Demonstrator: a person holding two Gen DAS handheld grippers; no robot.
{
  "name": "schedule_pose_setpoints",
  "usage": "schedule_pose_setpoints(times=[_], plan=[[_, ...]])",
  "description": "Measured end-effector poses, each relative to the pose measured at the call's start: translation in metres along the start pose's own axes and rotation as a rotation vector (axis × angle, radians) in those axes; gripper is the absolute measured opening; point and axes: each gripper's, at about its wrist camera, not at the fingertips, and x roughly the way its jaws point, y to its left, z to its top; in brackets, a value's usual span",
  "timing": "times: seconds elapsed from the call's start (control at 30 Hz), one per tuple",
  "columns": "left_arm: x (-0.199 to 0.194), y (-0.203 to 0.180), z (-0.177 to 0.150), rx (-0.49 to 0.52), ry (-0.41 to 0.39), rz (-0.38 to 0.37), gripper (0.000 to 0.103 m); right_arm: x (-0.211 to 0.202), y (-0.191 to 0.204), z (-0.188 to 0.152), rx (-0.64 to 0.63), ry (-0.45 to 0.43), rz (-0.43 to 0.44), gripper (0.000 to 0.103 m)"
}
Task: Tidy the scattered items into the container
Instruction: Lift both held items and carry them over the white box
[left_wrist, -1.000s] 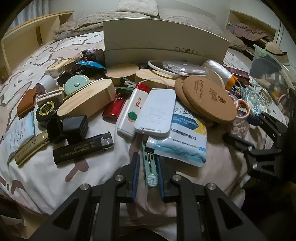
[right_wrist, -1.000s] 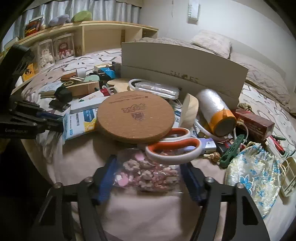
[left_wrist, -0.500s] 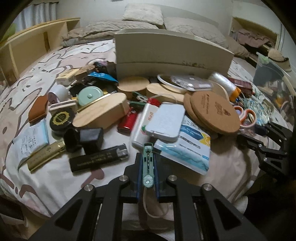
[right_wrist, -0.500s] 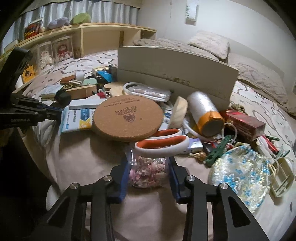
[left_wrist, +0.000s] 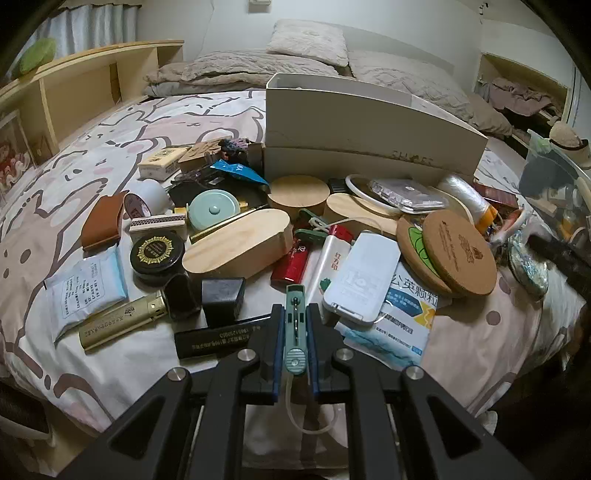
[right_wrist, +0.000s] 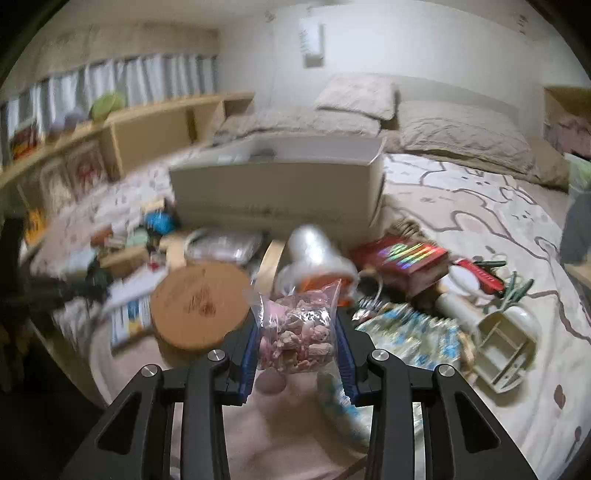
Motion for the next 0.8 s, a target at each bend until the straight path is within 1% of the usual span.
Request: schedule_pose_setpoints(times=[0.13, 0.33, 0.57, 0.63, 0.8], plan=[[-0.003, 0.0, 0.002, -0.009, -0.011, -0.014, 0.012, -0.008, -0.01, 0.006, 0.036, -0.027, 0.003, 0.038], [-0.006, 0.003, 0.007, -0.047, -0.014, -0.039, 0.012, -0.009, -0.014, 0.006, 0.058, -0.019, 0.014, 0.038], [-0.013, 0.004, 0.013, -0.048, -0.03, -0.041, 0.012, -0.012, -0.012, 0.009, 0.059, -0.025, 0.029, 0.038], [-0.016, 0.003, 0.018, -0.044, -0.043, -0.039, 0.012, -0.015, -0.012, 0.012, 0.053, -0.034, 0.025, 0.038], [-0.031, 0.003, 0.039, -0.027, -0.107, -0.015, 0.012, -0.025, -0.009, 0.025, 0.017, -0.075, 0.019, 0.038]])
